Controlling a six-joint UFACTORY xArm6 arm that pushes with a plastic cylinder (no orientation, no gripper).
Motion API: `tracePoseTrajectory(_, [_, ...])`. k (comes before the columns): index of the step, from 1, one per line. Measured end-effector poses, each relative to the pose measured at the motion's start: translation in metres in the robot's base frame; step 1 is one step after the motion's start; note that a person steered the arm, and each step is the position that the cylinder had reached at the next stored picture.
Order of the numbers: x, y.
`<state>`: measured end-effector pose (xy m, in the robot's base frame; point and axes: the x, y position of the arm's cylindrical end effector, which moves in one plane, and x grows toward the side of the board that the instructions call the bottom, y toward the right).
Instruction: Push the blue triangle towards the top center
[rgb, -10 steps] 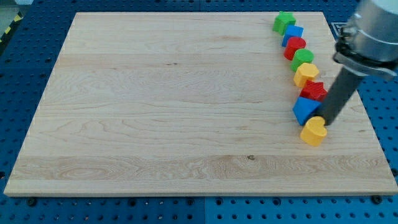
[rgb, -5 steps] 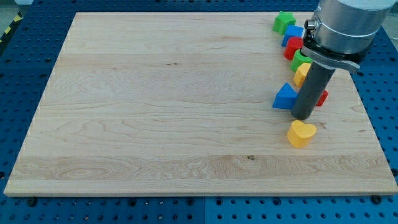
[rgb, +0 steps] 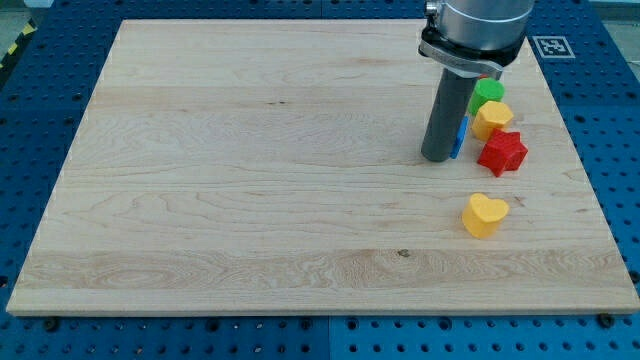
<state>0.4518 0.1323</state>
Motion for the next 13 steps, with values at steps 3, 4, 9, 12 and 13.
tracePoseTrajectory(3, [-0.007, 0.032])
tracePoseTrajectory(4, [-0.021, 0.032])
tracePoseTrajectory(9, [-0.137, 0.017])
tracePoseTrajectory(12, [-0.216, 0.013])
tracePoseTrajectory(13, [-0.208, 0.014])
